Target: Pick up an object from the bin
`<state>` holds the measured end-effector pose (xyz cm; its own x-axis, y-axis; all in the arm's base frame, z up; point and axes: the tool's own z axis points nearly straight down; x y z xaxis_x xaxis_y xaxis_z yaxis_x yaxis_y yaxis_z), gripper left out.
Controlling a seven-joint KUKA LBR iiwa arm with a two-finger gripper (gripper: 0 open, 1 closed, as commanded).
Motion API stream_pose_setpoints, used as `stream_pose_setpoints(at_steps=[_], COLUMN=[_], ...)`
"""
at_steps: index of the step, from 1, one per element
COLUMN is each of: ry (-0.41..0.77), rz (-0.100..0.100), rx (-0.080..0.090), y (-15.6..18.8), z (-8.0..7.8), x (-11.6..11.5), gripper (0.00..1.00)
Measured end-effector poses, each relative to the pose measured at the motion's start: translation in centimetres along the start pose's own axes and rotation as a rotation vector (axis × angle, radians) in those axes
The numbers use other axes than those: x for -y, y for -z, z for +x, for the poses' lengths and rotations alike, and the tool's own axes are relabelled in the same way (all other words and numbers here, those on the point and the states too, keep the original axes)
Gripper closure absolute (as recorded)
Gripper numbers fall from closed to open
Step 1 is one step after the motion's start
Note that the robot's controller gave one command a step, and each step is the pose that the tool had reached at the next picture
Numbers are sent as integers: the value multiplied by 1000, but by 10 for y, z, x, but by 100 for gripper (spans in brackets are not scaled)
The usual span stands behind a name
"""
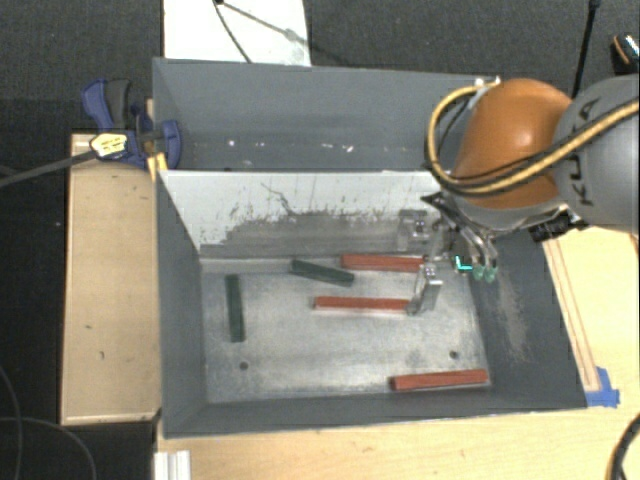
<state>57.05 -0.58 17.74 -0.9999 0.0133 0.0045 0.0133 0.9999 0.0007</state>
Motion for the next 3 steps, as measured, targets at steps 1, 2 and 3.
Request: stream_pose_setpoints(at_steps=[1,2,3], ry=[0,0,10], rz=[0,0,-1], rx=[8,8,-1], y=[4,4,-101], z=[-2,-2,-20], x=[0,0,-32], gripper=[100,0,0])
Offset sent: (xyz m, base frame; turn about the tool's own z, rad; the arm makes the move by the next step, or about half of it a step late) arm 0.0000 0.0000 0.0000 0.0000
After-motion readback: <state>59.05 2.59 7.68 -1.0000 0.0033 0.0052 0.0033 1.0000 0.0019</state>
